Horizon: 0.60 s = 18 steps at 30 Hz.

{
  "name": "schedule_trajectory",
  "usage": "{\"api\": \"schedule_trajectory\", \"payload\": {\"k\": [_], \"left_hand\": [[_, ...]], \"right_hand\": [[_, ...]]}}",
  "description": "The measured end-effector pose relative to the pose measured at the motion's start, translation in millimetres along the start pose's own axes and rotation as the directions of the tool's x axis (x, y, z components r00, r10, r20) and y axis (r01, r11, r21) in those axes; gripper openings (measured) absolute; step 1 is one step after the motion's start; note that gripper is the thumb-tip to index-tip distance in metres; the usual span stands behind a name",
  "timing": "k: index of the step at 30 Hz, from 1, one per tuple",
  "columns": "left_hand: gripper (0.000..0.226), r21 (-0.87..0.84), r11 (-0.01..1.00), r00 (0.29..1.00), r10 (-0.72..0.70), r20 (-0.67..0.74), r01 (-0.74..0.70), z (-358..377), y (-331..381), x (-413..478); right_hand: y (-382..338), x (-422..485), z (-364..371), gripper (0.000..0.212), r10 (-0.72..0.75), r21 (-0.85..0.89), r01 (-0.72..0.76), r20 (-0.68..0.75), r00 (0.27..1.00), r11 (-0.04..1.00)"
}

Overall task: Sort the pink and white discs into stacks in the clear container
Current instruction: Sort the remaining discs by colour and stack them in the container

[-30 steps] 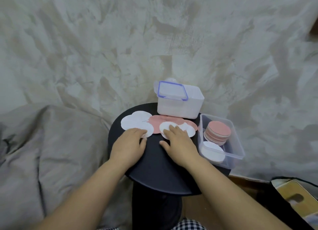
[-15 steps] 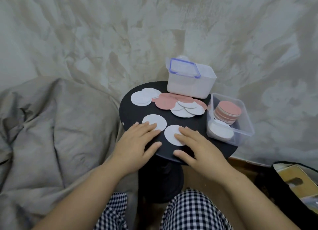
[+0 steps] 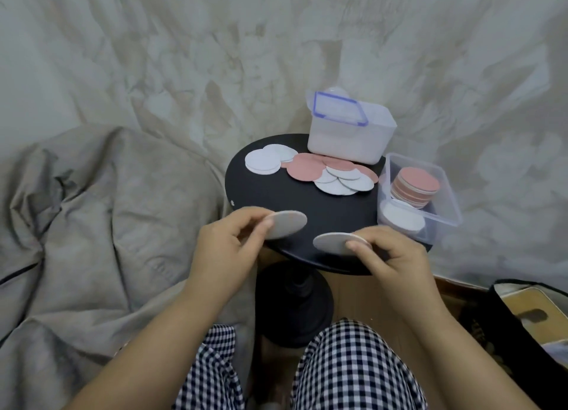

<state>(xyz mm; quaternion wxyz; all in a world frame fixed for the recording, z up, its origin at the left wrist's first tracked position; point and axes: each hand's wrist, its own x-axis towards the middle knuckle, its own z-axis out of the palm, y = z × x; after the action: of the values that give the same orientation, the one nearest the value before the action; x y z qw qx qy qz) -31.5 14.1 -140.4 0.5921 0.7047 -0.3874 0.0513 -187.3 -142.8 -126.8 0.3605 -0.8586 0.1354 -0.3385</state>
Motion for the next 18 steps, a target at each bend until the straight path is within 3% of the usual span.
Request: {"api": "schedule_trajectory", "payload": {"k": [2,5,10,14,16,18], "left_hand": [[0.014,-0.123,0.978,0.984,-0.175,-0.039,0.169,7.3,11.2,-1.5],[0.009,-0.263,0.910,0.946,-0.322,0.035,0.319,18.8,20.2,-3.5],[0.012,-0.380,0.845,0.923,-0.379,0.071,0.377,23.0,23.4,-0.3],[0.013,-0.317,0.875,0.917,-0.396,-0.038,0.365,11.1,11.7,4.1],[0.011,-0.310,0.869,0.898,-0.431,-0.087,0.387,3.0,4.1,5.5],[0.012,-0.305,0.862,0.879,-0.458,-0.129,0.405,-4.9,-2.0,6.7]], "right_hand": [[-9.2,9.1,4.2,0.010,0.058,0.092,-0.052,-0.056,0.997,0.994],[-12.2,23.5,17.3,0.012,0.206,0.253,-0.172,-0.118,0.971,0.952],[-10.5,42.9,40.7,0.018,0.252,0.277,-0.213,-0.112,0.961,0.937],[-11.0,61.3,50.4,0.015,0.217,0.178,-0.205,-0.050,0.975,0.962],[-7.9,78.7,57.1,0.023,0.204,0.001,-0.205,0.054,0.977,0.979],[-3.1,98.7,67.3,0.042,0.143,-0.190,-0.107,0.187,0.972,0.976]]}}
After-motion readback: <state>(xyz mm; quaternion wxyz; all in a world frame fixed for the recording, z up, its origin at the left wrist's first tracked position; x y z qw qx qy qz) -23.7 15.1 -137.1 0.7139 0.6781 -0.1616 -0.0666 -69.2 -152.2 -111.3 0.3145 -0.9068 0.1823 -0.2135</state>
